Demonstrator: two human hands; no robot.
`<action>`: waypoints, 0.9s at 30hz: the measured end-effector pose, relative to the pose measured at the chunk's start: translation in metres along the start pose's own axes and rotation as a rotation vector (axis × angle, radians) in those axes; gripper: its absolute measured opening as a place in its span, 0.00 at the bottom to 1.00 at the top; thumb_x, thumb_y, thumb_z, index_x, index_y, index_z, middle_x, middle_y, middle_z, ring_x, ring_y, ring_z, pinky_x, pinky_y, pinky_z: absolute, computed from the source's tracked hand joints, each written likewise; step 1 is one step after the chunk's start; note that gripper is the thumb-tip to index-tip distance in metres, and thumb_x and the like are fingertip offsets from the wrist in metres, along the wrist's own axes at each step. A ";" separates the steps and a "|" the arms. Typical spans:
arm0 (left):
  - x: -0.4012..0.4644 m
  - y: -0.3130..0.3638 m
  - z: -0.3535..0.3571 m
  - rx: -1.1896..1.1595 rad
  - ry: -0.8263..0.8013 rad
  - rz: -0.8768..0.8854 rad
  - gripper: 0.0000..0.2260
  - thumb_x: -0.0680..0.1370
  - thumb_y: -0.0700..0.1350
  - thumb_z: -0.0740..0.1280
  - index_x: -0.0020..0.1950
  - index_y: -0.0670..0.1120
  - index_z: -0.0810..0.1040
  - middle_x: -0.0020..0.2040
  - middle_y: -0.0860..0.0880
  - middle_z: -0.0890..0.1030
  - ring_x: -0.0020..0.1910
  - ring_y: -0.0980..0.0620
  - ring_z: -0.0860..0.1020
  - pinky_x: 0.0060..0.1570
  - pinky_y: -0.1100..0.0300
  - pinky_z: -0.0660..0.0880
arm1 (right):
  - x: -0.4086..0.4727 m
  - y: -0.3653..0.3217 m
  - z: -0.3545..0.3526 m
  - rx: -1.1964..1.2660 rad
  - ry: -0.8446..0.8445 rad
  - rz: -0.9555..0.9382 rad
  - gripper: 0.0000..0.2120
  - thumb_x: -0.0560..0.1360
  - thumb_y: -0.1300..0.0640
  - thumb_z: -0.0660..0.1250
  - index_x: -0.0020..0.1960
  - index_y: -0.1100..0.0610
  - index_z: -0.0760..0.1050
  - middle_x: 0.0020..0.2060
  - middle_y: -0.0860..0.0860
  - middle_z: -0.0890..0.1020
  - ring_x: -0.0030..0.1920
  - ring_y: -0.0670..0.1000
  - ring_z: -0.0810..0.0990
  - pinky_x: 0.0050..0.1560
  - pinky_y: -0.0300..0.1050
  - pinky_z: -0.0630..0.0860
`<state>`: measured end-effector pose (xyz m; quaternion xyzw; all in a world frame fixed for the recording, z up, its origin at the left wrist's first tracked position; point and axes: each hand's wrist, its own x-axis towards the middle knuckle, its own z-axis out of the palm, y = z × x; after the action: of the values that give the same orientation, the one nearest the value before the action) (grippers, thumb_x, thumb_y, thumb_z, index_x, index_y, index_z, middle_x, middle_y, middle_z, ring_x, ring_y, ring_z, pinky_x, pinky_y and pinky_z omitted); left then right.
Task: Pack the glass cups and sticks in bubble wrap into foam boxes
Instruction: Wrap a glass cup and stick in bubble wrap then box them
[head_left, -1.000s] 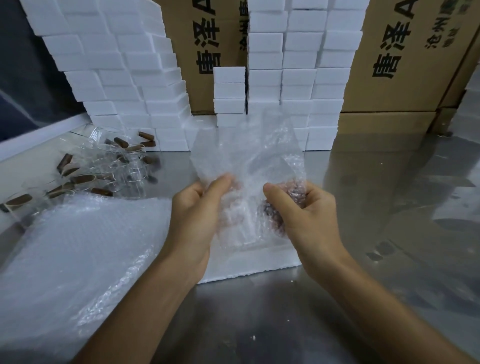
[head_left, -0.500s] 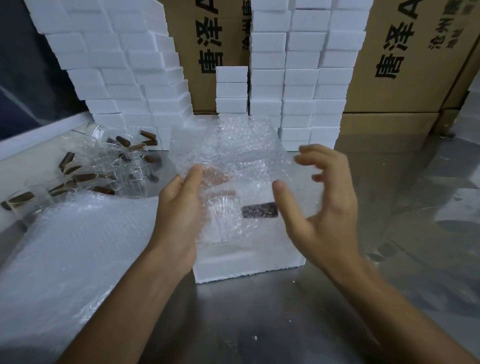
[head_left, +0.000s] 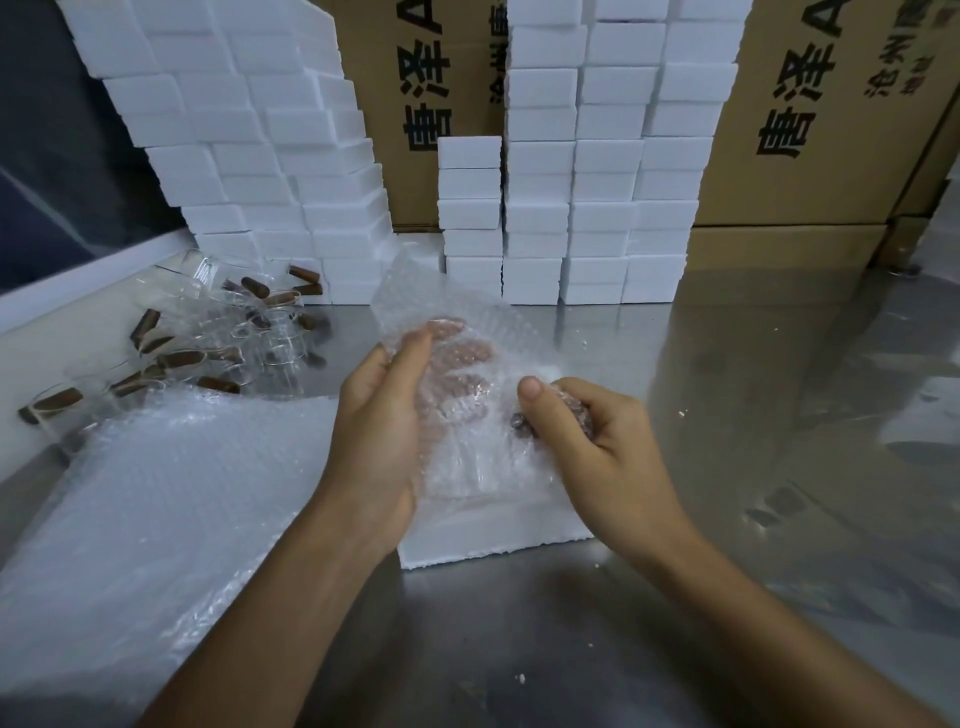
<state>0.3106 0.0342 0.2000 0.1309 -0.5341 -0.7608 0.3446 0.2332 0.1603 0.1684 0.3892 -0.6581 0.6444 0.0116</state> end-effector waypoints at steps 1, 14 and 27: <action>-0.001 0.000 0.001 0.000 -0.013 0.004 0.10 0.82 0.46 0.63 0.51 0.47 0.84 0.47 0.47 0.87 0.47 0.49 0.85 0.40 0.56 0.82 | 0.001 0.000 0.000 0.012 0.016 0.013 0.21 0.80 0.47 0.65 0.30 0.55 0.72 0.24 0.43 0.65 0.26 0.42 0.62 0.28 0.33 0.61; 0.012 0.014 -0.019 0.003 -0.142 -0.022 0.09 0.75 0.33 0.66 0.46 0.45 0.81 0.37 0.48 0.80 0.36 0.52 0.79 0.33 0.62 0.77 | 0.010 0.005 -0.019 -0.048 0.151 -0.115 0.22 0.80 0.61 0.65 0.28 0.62 0.67 0.21 0.42 0.70 0.24 0.41 0.72 0.30 0.28 0.65; 0.009 0.007 -0.022 0.102 -0.303 0.054 0.09 0.64 0.42 0.76 0.43 0.48 0.86 0.41 0.46 0.85 0.42 0.53 0.85 0.43 0.64 0.80 | 0.010 0.010 -0.019 -0.180 0.309 -0.351 0.22 0.79 0.61 0.64 0.30 0.50 0.59 0.22 0.40 0.69 0.27 0.36 0.75 0.28 0.39 0.69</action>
<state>0.3190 0.0105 0.1987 0.0174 -0.6214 -0.7341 0.2733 0.2124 0.1702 0.1684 0.3915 -0.6258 0.6232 0.2585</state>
